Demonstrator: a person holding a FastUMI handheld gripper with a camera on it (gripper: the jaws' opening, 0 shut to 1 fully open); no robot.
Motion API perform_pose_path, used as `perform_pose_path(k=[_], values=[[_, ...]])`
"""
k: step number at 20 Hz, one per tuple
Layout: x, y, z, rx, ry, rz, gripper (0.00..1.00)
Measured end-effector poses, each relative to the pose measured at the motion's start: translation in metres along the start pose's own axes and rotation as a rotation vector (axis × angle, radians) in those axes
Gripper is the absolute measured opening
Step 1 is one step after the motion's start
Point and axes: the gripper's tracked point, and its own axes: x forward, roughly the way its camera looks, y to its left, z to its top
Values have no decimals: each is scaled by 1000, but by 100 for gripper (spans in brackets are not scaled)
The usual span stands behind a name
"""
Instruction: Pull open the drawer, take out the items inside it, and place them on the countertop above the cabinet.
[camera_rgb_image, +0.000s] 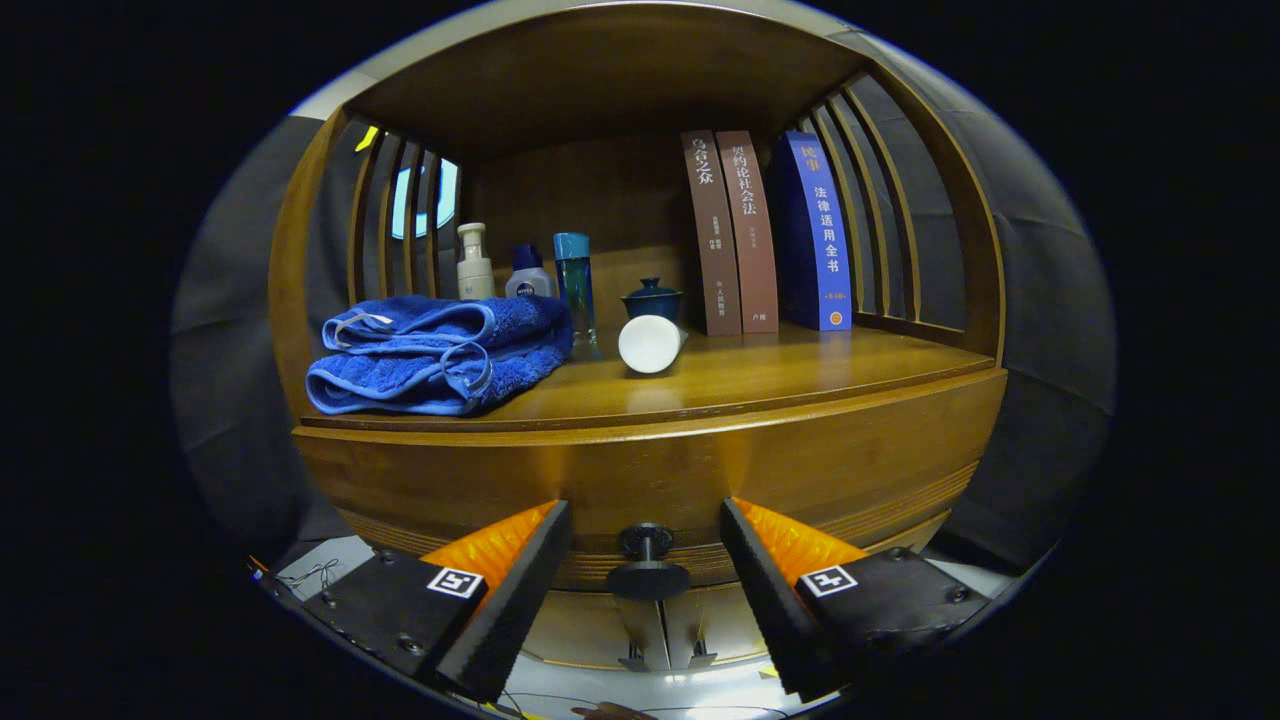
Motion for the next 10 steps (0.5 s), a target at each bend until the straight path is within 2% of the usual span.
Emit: perform_pose_path(k=[5, 10], values=[[-3, 0, -1, 5, 21, 6, 99], [-43, -1, 15, -4, -14, 0, 100]])
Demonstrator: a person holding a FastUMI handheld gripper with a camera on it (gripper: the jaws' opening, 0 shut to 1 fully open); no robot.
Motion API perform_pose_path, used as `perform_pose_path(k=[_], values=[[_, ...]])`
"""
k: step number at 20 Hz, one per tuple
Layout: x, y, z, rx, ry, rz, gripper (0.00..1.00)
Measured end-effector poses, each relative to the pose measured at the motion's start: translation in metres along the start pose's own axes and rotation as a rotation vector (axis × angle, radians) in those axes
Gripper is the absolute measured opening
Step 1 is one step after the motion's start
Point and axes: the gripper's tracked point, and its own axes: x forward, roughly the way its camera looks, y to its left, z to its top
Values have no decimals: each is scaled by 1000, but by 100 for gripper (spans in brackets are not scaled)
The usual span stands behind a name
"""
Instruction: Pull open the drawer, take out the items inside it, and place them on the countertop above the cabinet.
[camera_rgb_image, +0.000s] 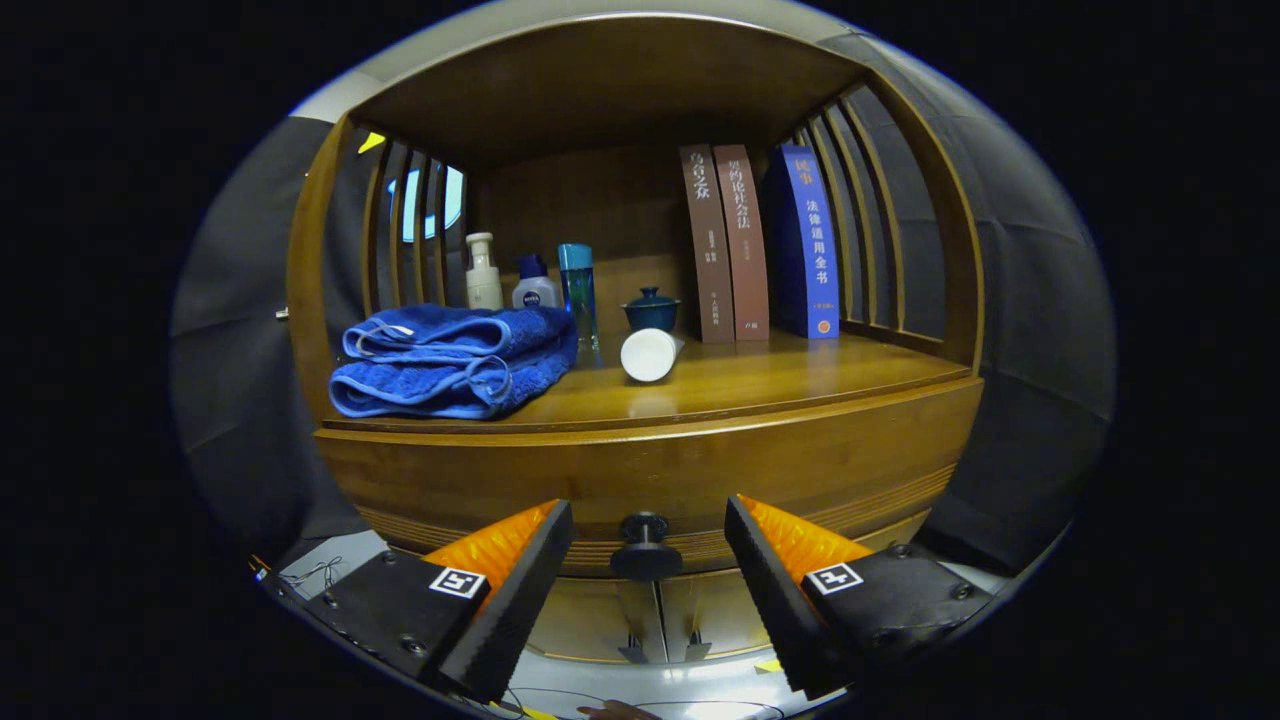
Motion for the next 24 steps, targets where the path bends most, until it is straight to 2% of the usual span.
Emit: perform_pose_path(k=[6, 10, 14, 18, 24], values=[[-73, 10, 36, -4, -57, 39, 100], [-127, 22, 77, -15, -114, 75, 100], [-173, 25, 119, -9, -171, 73, 100], [-202, 33, 145, -10, -216, 81, 100], [-214, 42, 167, -17, -258, 97, 99]])
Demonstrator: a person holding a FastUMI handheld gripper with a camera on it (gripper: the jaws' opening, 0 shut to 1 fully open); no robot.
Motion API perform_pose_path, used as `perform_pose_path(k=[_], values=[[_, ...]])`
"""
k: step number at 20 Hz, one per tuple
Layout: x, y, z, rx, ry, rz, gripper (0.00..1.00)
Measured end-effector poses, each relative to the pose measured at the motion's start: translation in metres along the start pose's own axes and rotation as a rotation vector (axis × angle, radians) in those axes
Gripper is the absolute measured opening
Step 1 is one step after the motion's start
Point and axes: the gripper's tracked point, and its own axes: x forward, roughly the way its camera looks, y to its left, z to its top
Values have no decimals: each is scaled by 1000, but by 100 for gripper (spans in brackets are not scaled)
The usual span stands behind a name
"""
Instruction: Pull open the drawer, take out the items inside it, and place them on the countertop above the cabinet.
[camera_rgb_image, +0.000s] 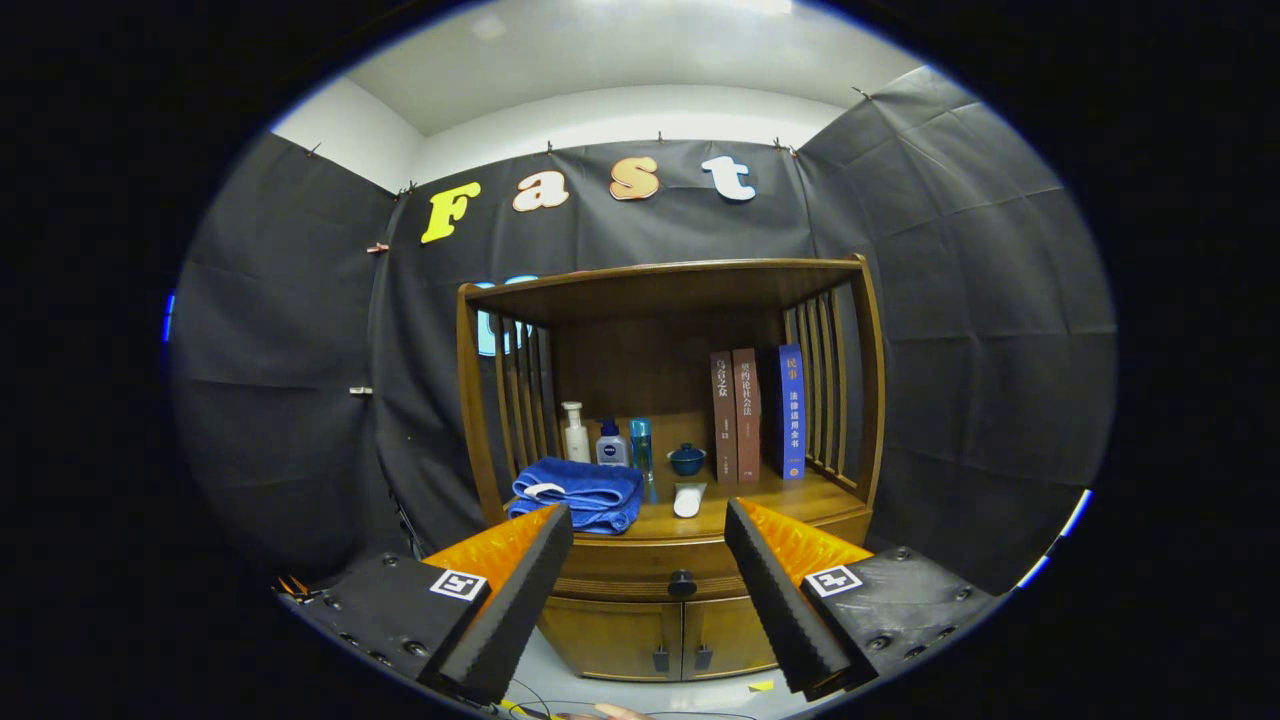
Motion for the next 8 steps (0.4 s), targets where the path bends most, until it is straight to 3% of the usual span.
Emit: perform_pose_path(k=[8], values=[[-4, 0, 3, -28, -8, -19, 100]])
